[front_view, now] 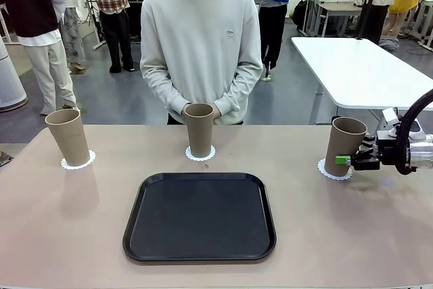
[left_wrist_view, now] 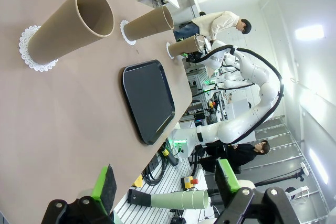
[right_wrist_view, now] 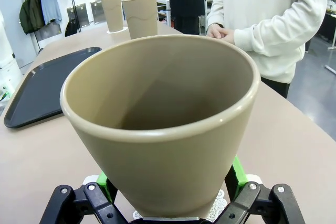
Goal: Place coasters on the table and set cups on them.
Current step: Take one Reusable plastic cup from the Flat Tray and place it on a coaster set by the human.
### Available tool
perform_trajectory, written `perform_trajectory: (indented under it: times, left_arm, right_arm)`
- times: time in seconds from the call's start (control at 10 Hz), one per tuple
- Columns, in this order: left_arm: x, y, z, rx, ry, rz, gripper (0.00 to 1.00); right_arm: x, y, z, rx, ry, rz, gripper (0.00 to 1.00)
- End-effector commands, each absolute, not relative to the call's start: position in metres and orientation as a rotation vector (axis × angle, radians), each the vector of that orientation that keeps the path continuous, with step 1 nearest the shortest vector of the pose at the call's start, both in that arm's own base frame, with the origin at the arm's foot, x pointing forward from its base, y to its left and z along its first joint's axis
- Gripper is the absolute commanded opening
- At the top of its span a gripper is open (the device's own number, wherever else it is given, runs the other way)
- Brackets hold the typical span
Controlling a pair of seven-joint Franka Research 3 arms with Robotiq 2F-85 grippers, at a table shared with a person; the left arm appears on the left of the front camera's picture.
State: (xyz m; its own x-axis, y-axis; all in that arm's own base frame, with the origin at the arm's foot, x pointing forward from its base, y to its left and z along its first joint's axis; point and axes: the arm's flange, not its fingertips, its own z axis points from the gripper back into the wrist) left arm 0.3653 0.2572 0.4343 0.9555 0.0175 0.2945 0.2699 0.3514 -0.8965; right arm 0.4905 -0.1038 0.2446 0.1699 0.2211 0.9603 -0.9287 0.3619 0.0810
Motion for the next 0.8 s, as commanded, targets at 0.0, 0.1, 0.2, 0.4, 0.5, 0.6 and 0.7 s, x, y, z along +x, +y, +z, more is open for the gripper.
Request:
perform_trajectory:
  times: [0.0,0.1,0.2,0.4,0.5,0.6,0.7]
  left_arm:
    - [0.365,0.258,0.436,-1.208,-0.278,-0.164,1.0]
    - [0.365,0.258,0.436,-1.208,-0.278,-0.164,1.0]
    - [0.365,0.258,0.436,-1.208,-0.278,-0.164,1.0]
    - [0.365,0.258,0.436,-1.208,-0.278,-0.164,1.0]
    - [0.365,0.258,0.436,-1.208,-0.278,-0.164,1.0]
    - [0.365,0.258,0.436,-1.208,-0.278,-0.164,1.0]
    - [0.365,0.258,0.436,-1.208,-0.278,-0.164,1.0]
  right_arm:
    - [0.5,-0.104,0.245,0.829,-1.073,0.939,1.0]
    - [0.5,-0.106,0.245,0.831,-1.072,0.937,1.0]
    - [0.499,-0.107,0.245,0.833,-1.07,0.939,1.0]
    - [0.498,-0.109,0.244,0.829,-1.068,0.951,1.0]
    - [0.497,-0.112,0.244,0.829,-1.078,0.957,1.0]
    - [0.497,-0.115,0.244,0.83,-1.08,0.958,1.0]
    - [0.495,-0.118,0.244,0.843,-1.084,0.966,1.0]
